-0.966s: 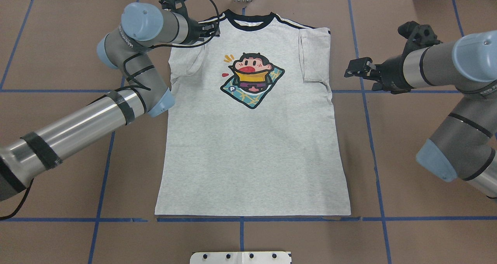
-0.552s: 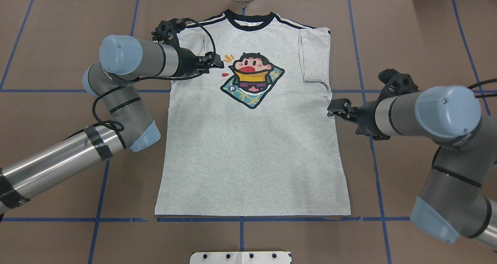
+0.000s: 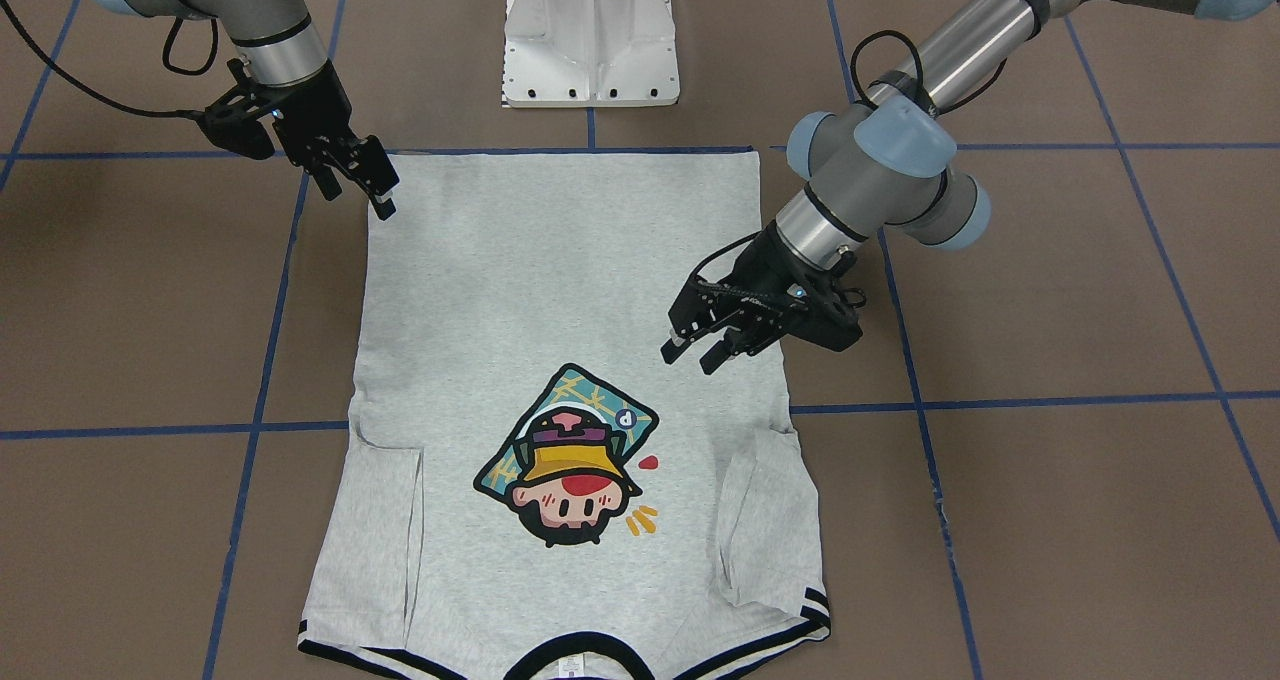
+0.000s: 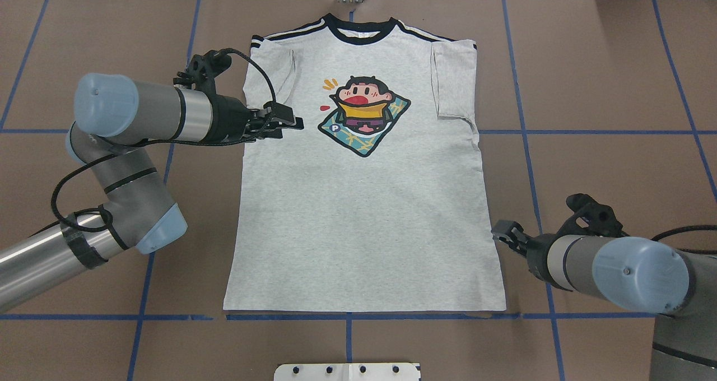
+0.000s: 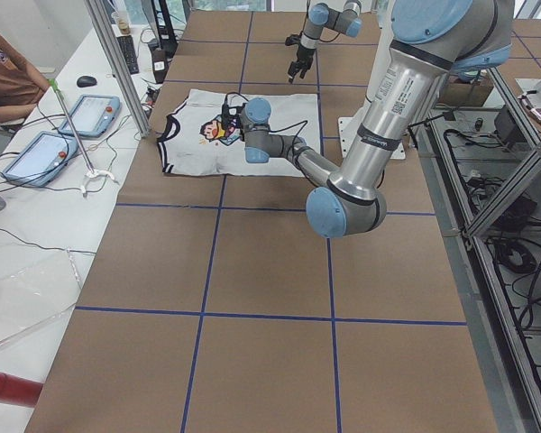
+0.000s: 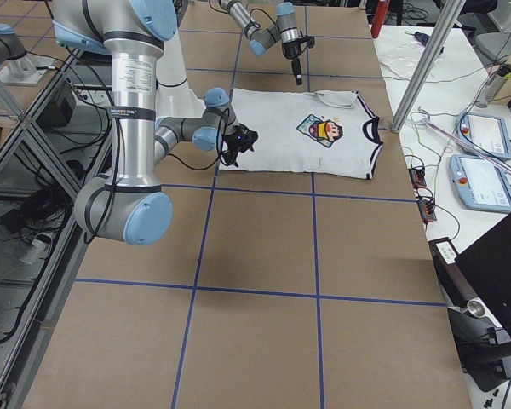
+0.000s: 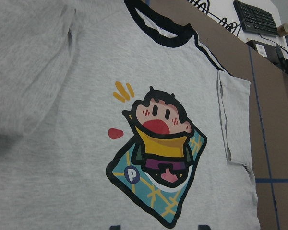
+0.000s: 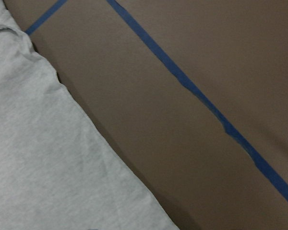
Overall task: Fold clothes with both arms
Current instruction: 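Move the right gripper to the hem corner while the left gripper smooths the shirt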
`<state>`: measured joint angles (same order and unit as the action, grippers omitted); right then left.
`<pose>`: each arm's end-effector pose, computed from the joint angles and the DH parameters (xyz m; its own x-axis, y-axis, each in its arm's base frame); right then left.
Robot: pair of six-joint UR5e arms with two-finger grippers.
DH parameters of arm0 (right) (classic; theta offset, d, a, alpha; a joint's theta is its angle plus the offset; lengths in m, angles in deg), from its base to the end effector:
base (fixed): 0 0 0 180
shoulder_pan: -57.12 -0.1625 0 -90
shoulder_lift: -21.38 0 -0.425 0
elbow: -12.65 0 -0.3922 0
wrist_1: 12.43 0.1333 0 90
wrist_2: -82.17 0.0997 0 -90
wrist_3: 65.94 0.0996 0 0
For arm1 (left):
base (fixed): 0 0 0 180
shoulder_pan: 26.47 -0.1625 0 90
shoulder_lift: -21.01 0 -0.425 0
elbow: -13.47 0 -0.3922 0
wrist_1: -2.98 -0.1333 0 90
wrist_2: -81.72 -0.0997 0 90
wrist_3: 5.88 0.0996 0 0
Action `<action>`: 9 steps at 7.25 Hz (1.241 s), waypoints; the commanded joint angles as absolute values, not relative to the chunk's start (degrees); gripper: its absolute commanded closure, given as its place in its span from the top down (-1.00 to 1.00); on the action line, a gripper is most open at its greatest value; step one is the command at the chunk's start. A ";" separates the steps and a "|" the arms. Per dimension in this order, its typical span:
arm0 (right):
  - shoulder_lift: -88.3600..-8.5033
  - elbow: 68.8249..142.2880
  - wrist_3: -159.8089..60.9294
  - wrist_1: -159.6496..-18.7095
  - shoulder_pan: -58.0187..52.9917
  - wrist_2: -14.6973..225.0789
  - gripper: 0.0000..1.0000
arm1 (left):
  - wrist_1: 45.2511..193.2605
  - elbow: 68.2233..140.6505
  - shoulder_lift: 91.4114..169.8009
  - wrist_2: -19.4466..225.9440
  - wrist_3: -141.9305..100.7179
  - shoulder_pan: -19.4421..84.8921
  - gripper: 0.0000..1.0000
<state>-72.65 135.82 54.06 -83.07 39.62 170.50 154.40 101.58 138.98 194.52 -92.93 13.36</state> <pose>-0.3914 -0.2662 0.3868 0.3866 0.6459 0.6583 -0.5943 0.7203 -0.3578 0.4367 -0.4876 0.2698 0.0485 0.0213 -0.9986 0.2910 0.9561 0.0345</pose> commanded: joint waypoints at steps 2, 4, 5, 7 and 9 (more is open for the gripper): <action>-73.99 135.26 59.74 -83.10 45.59 170.06 0.77 | 154.41 106.81 136.68 195.09 -94.73 13.26 0.39; -73.90 134.30 59.74 -83.18 49.10 167.45 0.78 | 154.32 106.81 136.59 195.01 -94.73 13.26 0.40; -73.81 134.38 59.74 -83.10 49.64 167.34 0.77 | 154.32 106.81 136.41 195.01 -94.73 13.26 0.40; -73.11 133.68 59.74 -83.10 50.44 167.07 0.77 | 154.32 106.81 136.24 195.01 -94.73 13.26 0.40; -72.93 132.98 59.74 -83.10 51.05 167.07 0.69 | 154.32 106.81 136.06 195.01 -94.73 13.26 0.39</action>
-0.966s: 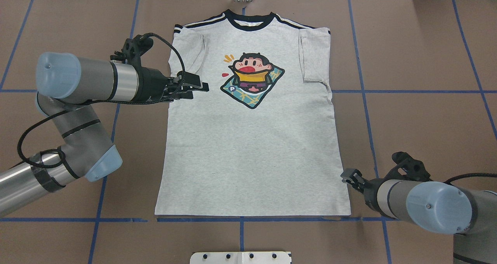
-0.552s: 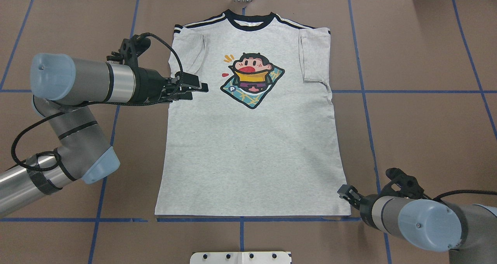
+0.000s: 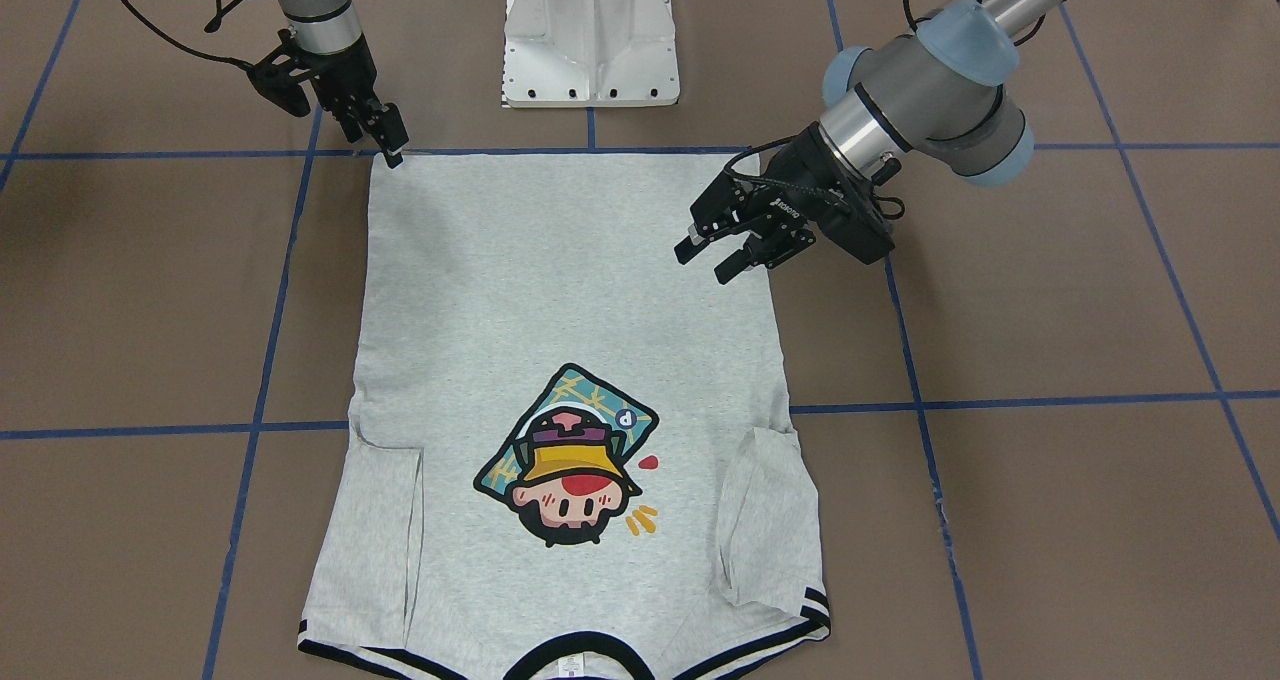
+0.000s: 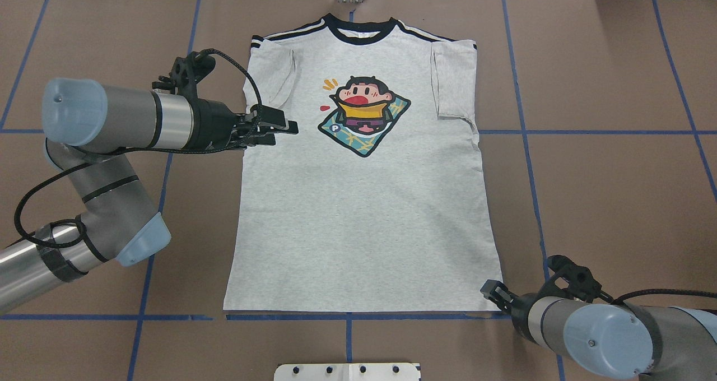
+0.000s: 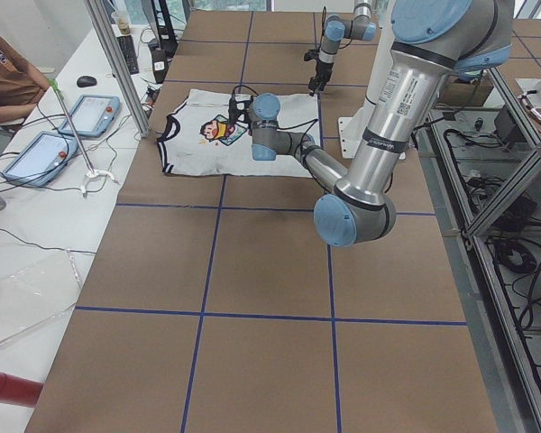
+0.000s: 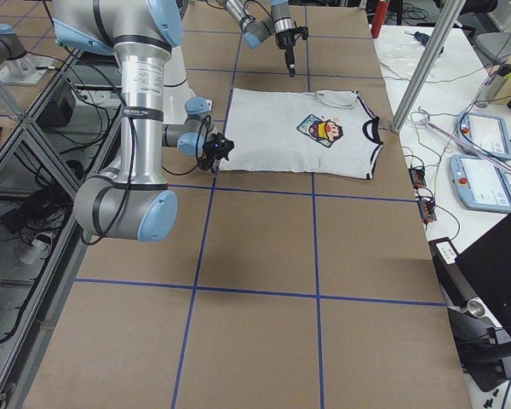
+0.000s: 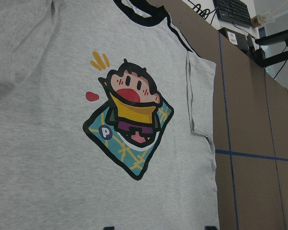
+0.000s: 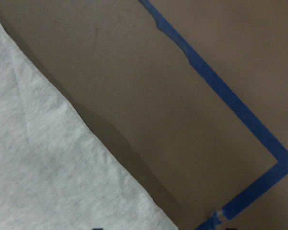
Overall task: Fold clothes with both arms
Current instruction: 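Move the right gripper to the hem corner while the left gripper smooths the shirt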
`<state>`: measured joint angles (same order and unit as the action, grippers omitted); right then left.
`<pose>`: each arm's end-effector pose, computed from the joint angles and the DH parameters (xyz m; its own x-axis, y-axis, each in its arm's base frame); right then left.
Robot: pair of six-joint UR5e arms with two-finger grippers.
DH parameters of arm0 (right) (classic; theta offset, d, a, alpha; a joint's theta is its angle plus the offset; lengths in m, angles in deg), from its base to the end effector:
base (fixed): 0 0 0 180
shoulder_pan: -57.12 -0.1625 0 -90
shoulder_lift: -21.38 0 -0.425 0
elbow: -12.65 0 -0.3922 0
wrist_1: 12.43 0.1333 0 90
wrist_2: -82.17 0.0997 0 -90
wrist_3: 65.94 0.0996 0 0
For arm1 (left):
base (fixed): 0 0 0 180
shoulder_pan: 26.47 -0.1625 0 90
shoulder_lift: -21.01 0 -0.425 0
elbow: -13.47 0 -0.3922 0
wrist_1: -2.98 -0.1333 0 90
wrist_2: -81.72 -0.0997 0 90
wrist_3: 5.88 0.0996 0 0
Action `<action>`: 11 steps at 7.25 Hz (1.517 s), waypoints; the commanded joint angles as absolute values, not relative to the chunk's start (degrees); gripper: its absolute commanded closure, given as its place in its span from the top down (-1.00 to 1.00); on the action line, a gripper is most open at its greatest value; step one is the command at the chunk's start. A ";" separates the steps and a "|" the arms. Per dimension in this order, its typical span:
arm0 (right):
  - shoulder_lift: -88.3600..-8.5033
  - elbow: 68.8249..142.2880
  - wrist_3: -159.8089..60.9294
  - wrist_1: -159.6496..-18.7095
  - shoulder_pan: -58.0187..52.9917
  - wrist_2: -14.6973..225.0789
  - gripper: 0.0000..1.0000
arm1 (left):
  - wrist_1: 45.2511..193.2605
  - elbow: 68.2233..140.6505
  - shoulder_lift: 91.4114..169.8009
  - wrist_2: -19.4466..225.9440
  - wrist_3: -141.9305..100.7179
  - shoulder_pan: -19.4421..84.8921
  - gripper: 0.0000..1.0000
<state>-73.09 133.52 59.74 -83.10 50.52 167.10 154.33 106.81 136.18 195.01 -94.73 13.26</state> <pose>-0.4394 -0.1939 0.4097 0.4598 0.6381 0.6176 -0.5485 0.7510 -0.3675 0.4146 -0.4667 0.2605 0.0076 0.0177 -0.9998 0.2829 0.9590 0.0191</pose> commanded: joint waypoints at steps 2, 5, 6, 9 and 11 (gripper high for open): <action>-72.93 133.15 59.74 -83.10 51.14 167.07 -0.30 | 154.32 106.81 136.06 195.01 -94.73 13.26 0.40; -72.93 133.32 59.74 -83.10 51.05 166.98 -1.00 | 154.32 106.81 135.97 194.92 -94.73 13.43 0.40; -72.93 133.50 59.66 -83.10 50.97 166.98 -1.00 | 154.32 106.81 135.97 194.92 -94.73 13.43 0.40; -73.72 137.36 59.74 -83.10 50.35 167.07 -1.00 | 153.01 114.93 128.90 194.83 -102.27 10.73 0.40; -73.55 137.45 59.65 -83.01 50.18 167.51 -1.00 | 152.74 122.06 118.19 187.07 -104.04 2.67 0.40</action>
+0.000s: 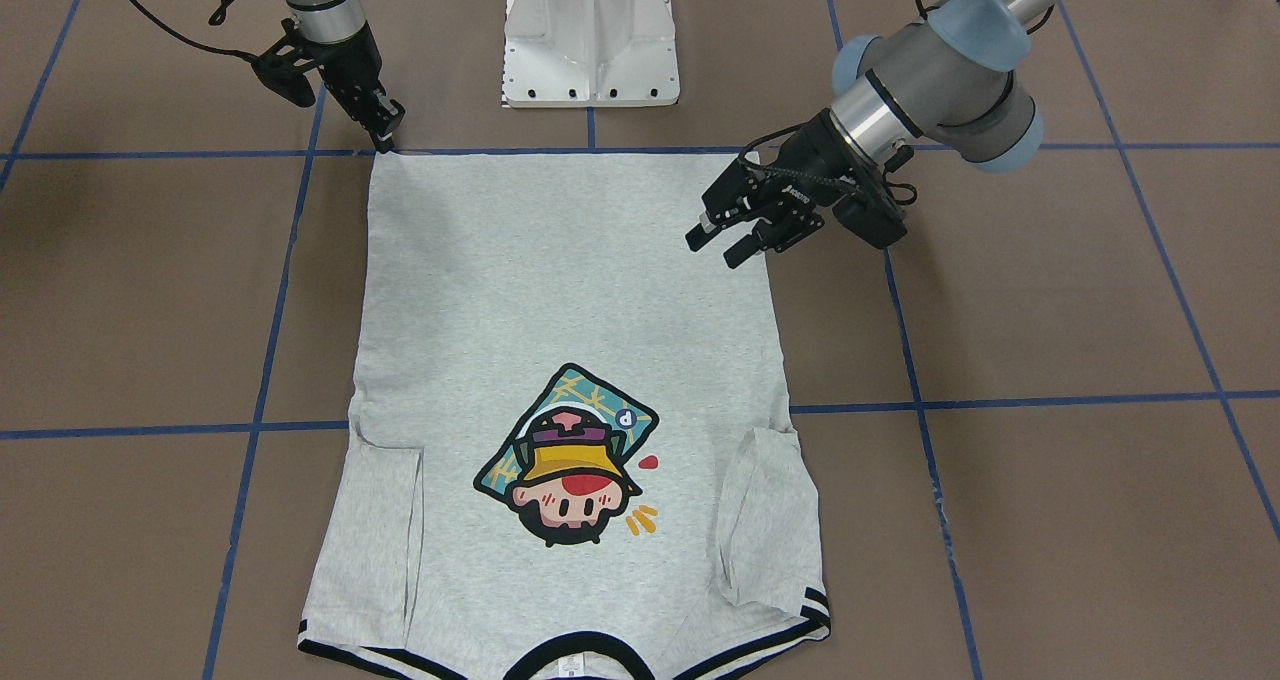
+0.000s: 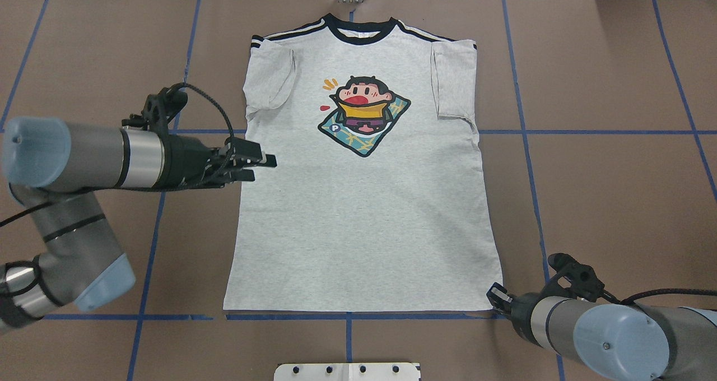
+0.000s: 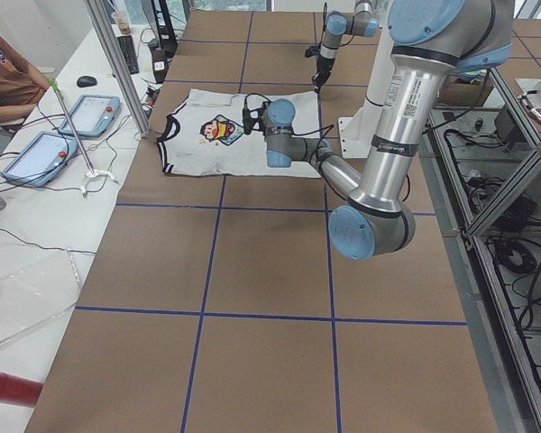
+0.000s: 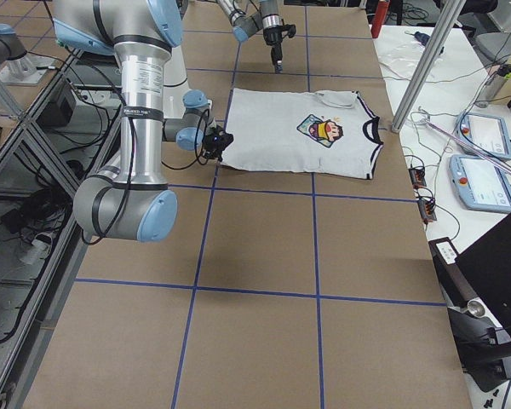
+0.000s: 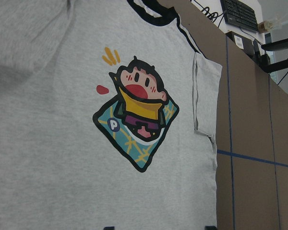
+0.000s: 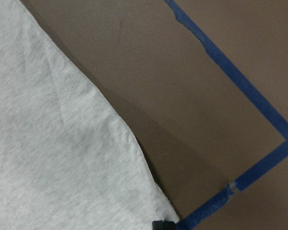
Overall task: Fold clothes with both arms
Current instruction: 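Move the right gripper to the hem corner while the left gripper smooths the shirt, then lower the left gripper to the other hem corner and grasp both corners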
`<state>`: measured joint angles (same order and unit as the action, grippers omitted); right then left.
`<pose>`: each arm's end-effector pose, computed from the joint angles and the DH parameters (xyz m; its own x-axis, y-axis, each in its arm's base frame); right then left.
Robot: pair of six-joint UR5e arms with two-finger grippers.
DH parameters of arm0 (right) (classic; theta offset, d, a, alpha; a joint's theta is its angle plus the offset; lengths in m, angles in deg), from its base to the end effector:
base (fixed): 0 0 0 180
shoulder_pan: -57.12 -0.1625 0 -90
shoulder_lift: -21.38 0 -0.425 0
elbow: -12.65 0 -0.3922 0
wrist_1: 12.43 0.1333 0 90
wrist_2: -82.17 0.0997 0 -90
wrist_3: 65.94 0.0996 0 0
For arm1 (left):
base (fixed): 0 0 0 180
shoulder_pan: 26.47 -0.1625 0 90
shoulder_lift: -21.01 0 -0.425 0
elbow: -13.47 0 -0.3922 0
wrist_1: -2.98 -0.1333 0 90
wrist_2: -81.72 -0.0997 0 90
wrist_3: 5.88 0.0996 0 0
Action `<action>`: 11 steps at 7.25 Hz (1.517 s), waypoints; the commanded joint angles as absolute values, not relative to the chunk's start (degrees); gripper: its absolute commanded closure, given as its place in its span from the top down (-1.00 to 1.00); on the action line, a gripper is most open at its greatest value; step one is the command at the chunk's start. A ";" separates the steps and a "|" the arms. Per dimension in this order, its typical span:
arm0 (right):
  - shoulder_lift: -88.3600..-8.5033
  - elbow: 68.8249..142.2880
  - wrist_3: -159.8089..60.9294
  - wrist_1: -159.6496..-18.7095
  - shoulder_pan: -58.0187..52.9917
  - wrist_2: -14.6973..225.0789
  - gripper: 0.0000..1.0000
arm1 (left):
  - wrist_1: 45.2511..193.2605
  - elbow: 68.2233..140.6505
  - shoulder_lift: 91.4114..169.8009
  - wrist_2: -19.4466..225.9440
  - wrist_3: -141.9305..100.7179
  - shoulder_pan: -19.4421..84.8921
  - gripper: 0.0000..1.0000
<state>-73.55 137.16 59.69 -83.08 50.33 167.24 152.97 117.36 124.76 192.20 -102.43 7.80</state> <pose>-0.4250 -0.1935 0.3824 0.4241 0.6350 0.6457 -0.5281 0.7526 -0.3933 0.3956 -0.3887 0.2976 0.0067 -0.1339 -0.9910 0.2410 0.9620 -0.1283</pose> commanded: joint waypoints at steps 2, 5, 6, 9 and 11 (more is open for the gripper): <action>-73.72 139.29 59.57 -82.92 49.30 167.78 -1.00 | 142.81 130.57 110.96 179.82 -108.69 -3.25 0.40; -73.11 139.48 59.48 -82.92 49.21 168.30 -1.00 | 122.89 136.61 110.39 174.89 -111.34 -10.71 0.40; -73.11 139.48 59.48 -82.92 49.29 168.48 -1.00 | 119.73 136.43 110.92 173.66 -113.08 -12.39 0.38; -73.02 139.56 59.48 -82.83 49.30 168.57 -1.00 | 117.85 130.29 115.05 173.56 -114.24 -14.78 0.29; -73.19 139.83 59.57 -82.92 49.21 168.56 -1.00 | 117.76 128.61 115.49 173.56 -114.24 -14.96 0.19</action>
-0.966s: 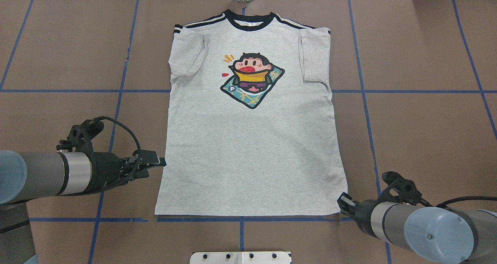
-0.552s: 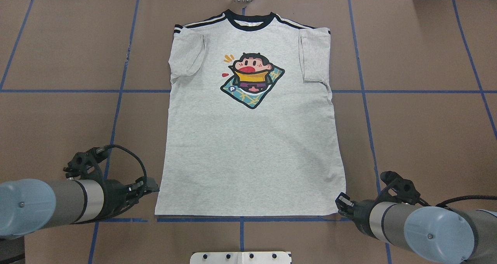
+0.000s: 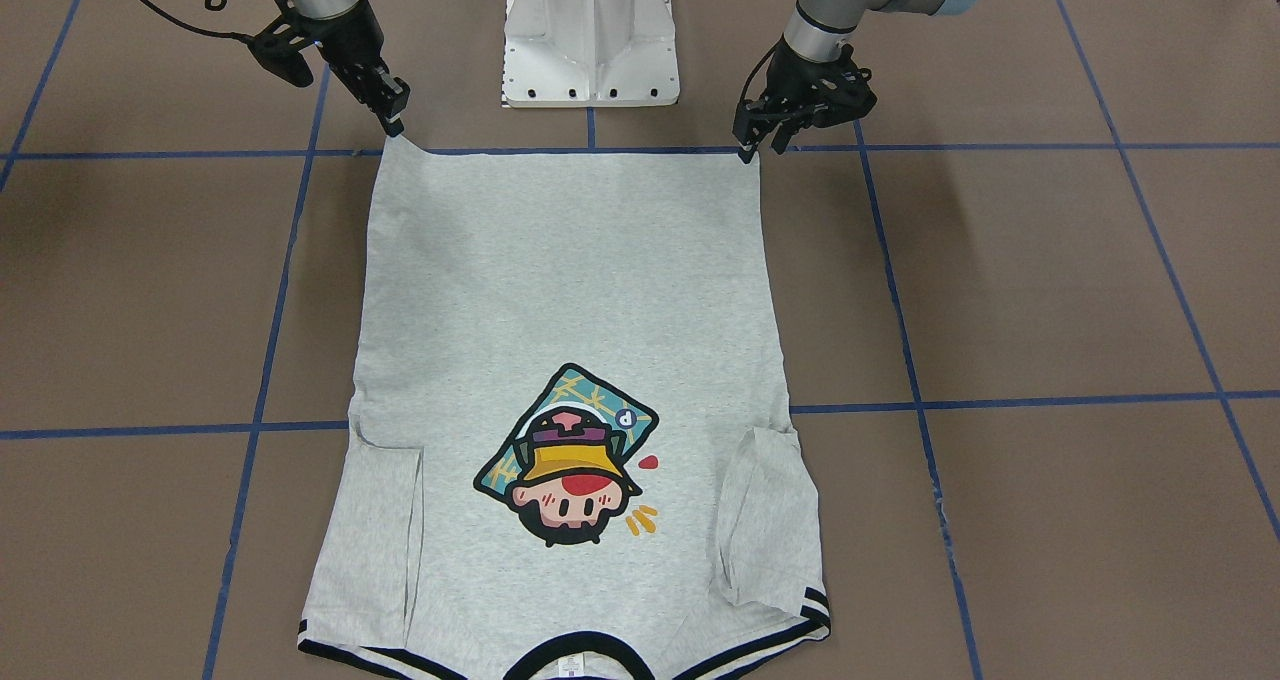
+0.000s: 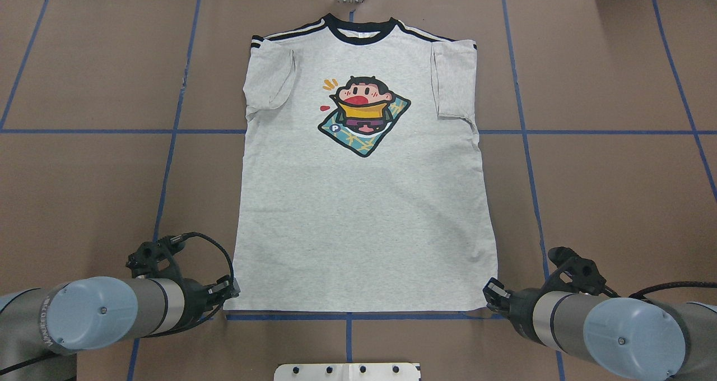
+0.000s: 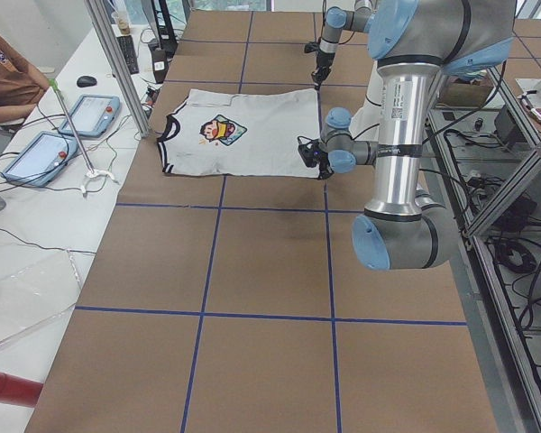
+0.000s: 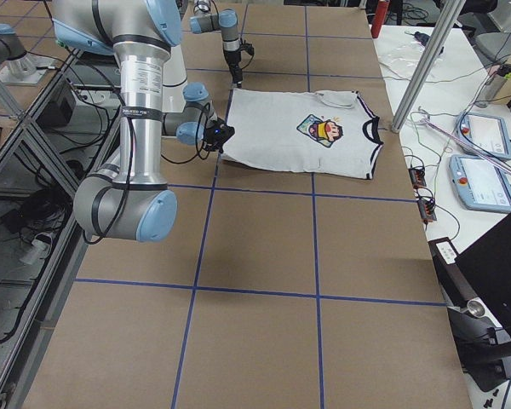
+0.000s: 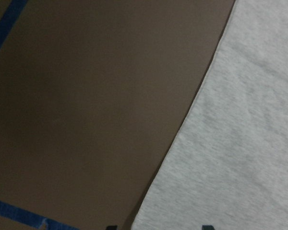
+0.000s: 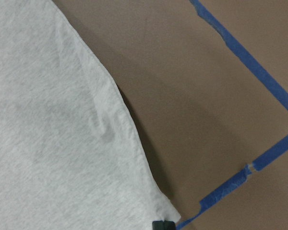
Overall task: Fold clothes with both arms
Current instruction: 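Lower the left gripper to the other hem corner and grasp both corners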
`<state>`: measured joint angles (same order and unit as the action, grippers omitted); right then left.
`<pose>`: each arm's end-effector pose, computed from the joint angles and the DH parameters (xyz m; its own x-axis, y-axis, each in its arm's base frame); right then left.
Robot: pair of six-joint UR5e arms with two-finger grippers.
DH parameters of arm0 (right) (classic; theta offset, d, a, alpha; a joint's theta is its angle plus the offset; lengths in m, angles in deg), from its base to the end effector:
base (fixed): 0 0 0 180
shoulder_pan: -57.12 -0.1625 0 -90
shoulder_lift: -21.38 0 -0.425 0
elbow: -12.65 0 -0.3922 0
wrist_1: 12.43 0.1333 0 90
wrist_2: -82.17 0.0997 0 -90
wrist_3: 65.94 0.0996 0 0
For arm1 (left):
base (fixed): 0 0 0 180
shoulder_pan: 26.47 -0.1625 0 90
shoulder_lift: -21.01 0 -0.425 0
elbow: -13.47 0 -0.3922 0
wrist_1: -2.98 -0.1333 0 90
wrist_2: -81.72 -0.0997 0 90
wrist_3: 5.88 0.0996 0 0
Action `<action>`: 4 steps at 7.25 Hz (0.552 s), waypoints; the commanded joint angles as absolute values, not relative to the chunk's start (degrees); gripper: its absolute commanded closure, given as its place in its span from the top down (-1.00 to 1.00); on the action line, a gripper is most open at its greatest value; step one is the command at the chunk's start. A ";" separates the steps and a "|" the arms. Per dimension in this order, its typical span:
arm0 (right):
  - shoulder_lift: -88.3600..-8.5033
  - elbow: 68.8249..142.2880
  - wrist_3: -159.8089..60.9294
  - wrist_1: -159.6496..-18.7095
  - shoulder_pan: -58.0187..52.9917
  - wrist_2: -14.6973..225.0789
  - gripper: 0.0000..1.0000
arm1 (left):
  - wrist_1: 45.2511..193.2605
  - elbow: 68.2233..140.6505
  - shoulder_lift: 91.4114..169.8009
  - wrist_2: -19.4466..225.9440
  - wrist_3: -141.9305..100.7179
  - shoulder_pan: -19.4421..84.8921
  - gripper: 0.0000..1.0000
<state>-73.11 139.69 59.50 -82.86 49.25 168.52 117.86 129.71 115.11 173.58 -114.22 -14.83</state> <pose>-0.4138 -0.1982 0.3575 0.3874 0.6377 0.6657 -0.5046 0.7511 -0.4258 0.4708 -0.2298 0.3632 0.4751 -0.4190 -0.7738 0.3424 0.8981 -0.2760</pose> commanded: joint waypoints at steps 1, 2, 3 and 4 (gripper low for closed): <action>-73.19 139.83 59.57 -82.92 49.21 168.57 -1.00 | 116.54 128.69 116.36 173.56 -114.24 -15.22 0.11; -73.28 139.83 59.57 -82.92 49.21 168.57 -1.00 | 114.53 128.78 117.42 173.56 -114.24 -15.22 -0.04; -73.28 139.91 59.57 -82.92 49.21 168.57 -1.00 | 113.90 129.04 118.12 173.56 -114.24 -15.22 -0.30; -73.37 139.83 59.57 -82.92 49.21 168.74 -1.00 | 113.89 128.70 118.04 173.56 -114.24 -15.31 -0.60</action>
